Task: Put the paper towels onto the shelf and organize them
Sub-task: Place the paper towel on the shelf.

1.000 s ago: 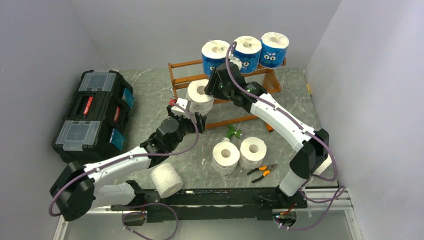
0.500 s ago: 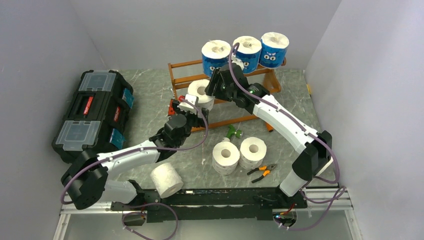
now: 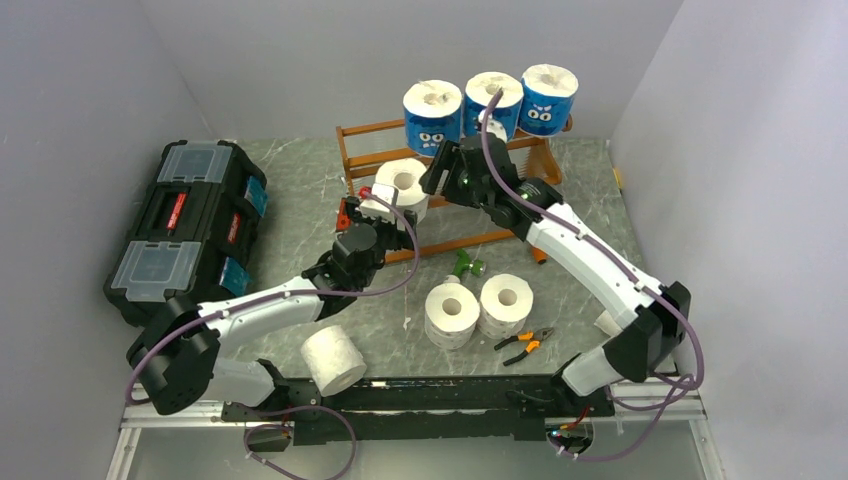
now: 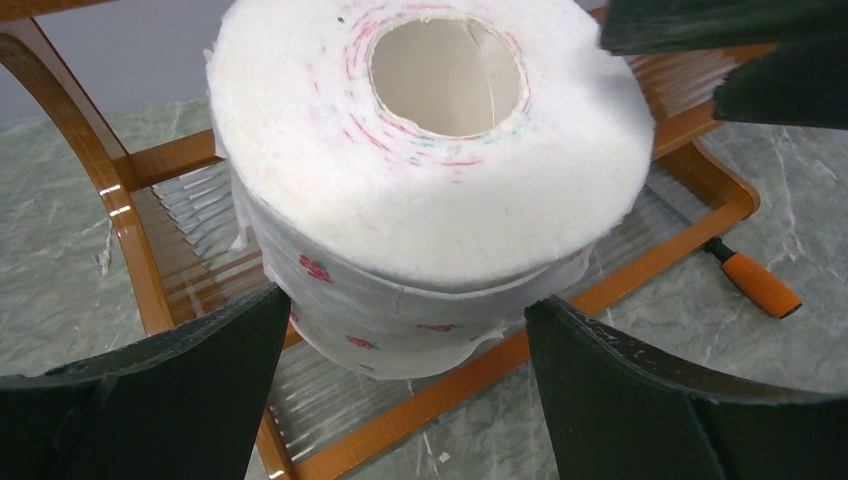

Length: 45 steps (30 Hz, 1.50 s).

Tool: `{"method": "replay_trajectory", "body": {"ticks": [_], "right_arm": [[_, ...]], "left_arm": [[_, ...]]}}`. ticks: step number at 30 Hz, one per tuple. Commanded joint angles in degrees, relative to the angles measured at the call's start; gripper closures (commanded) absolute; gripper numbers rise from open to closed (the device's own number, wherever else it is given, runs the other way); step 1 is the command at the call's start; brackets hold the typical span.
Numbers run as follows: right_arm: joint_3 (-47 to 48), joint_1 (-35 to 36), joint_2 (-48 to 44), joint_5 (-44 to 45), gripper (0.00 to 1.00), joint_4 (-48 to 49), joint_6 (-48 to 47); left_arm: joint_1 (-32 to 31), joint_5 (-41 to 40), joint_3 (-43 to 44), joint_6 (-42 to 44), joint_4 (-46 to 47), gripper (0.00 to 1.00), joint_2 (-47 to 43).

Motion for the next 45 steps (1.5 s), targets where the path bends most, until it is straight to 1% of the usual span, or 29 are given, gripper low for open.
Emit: {"method": "replay_trajectory", "body": {"ticks": [1,8,18,24,25,29,31,34,35,37,40,42,44,45], "right_arm": [[-3.57,-0.29,-5.91,-0.03,0.25,5.85,-0.4],[-10.37,-0.43,-11.69,1.54,0.24,10.32,-0.95],[-22.15,-0.47,-19.87,4.11,0.26,17.26,-4.74],[-30.43,-0.48,-23.35,4.57,0.25,26.15,-9.47],[-32.56,-0.46,-23.75,4.3,0.25,29.31,-10.26],[-37.98,-0.48,-26.27,0.85,0.21,38.04,-13.51],[-37.26,-0.4,-26.16,-1.69,0.19,37.57,-16.14],[-37.44,-0.48,-25.98,-3.3,0.15,37.23,-18.09],[-38.59,-0.45,-26.2,-3.68,0.12,39.49,-18.55],[-41.4,-0.47,-26.7,-5.39,0.02,43.98,-19.43],[-44.81,-0.38,-25.72,-8.56,0.0,51.08,-20.37],[-47.21,-0.34,-23.95,-10.3,0.0,56.37,-20.7],[-49.07,-0.28,-22.61,-11.06,0.0,61.71,-21.08],[-49.75,-0.17,-21.53,-11.13,0.0,64.31,-21.6]], "left_arm": [[-0.25,-1.52,3.45,-0.12,1.52,0.07,0.06],[-0.29,-2.76,6.11,0.23,0.02,0.08,1.18],[-0.17,-5.96,6.68,3.65,2.03,0.07,3.85],[-0.17,-4.02,5.06,2.89,2.36,0.08,0.36],[-0.22,-3.55,5.19,2.88,1.65,0.07,-0.32],[-0.19,-1.96,5.76,1.84,-2.59,0.06,-4.09],[-0.28,-1.63,5.57,0.53,-5.33,0.04,-6.69],[-0.28,-1.09,4.43,-2.16,-10.65,0.02,-12.37],[-0.35,-1.16,4.1,-3.34,-13.19,0.01,-14.65],[-0.25,-1.66,3.77,-5.93,-20.02,0.01,-19.09],[-0.27,-3.09,3.18,-9.75,-30.94,0.01,-25.71],[-0.25,-3.4,1.18,-12.3,-37.94,0.01,-31.36],[-0.28,-3.08,-1.8,-14.44,-41.78,0.01,-35.89],[-0.25,-2.35,-3.36,-15.44,-43.14,0.01,-39.76]]}}
